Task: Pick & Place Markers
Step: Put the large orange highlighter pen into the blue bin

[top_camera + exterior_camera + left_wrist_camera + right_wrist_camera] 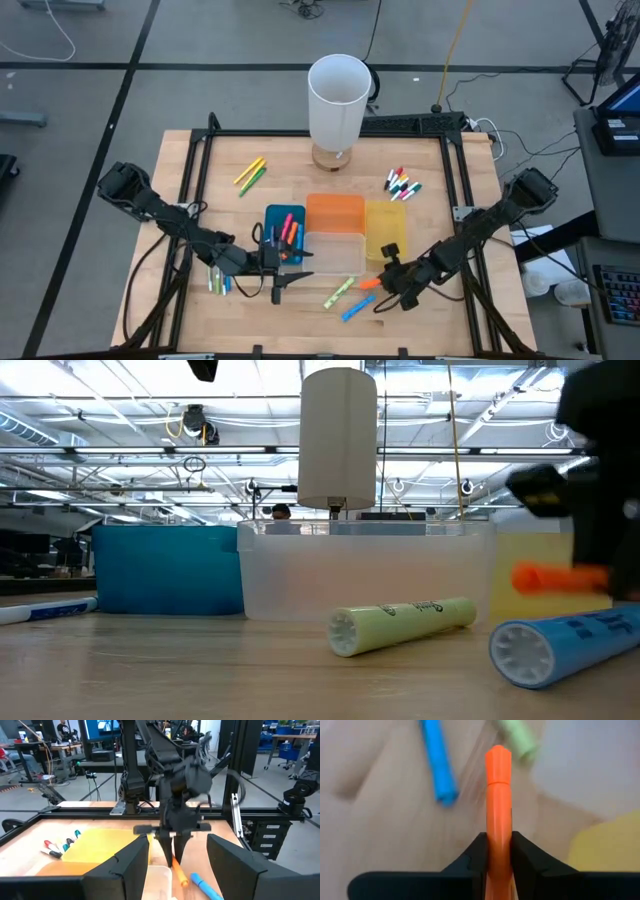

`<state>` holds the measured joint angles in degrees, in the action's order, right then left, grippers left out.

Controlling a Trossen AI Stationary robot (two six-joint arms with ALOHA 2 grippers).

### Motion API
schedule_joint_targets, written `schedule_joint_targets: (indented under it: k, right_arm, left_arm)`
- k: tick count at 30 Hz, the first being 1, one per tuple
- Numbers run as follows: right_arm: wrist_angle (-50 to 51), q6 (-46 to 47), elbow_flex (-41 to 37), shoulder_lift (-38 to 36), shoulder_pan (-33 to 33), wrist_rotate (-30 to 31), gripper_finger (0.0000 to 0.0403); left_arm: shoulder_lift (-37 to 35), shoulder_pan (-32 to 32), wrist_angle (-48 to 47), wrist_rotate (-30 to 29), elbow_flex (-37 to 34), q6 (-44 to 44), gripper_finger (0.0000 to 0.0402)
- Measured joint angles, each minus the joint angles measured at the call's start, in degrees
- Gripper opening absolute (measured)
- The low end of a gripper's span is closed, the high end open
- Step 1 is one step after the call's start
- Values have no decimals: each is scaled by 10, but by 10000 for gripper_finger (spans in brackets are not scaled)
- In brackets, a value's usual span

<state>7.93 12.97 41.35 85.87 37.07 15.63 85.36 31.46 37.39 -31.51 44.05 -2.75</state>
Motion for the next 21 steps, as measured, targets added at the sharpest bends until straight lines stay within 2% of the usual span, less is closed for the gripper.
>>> schedule_joint_targets:
  k: [8,13,21]
  right_arm:
    - [-64,24,1,-62,38,86,46]
    - [-181,-58,1,-66,58,147,46]
    - [-381,-210,1,-45,54,143,46]
  left_arm:
    - [0,0,-4,0,0,-7,207]
    - [5,-3,3,22,0,-9,207]
    - [48,-36,61,61,0,28,207]
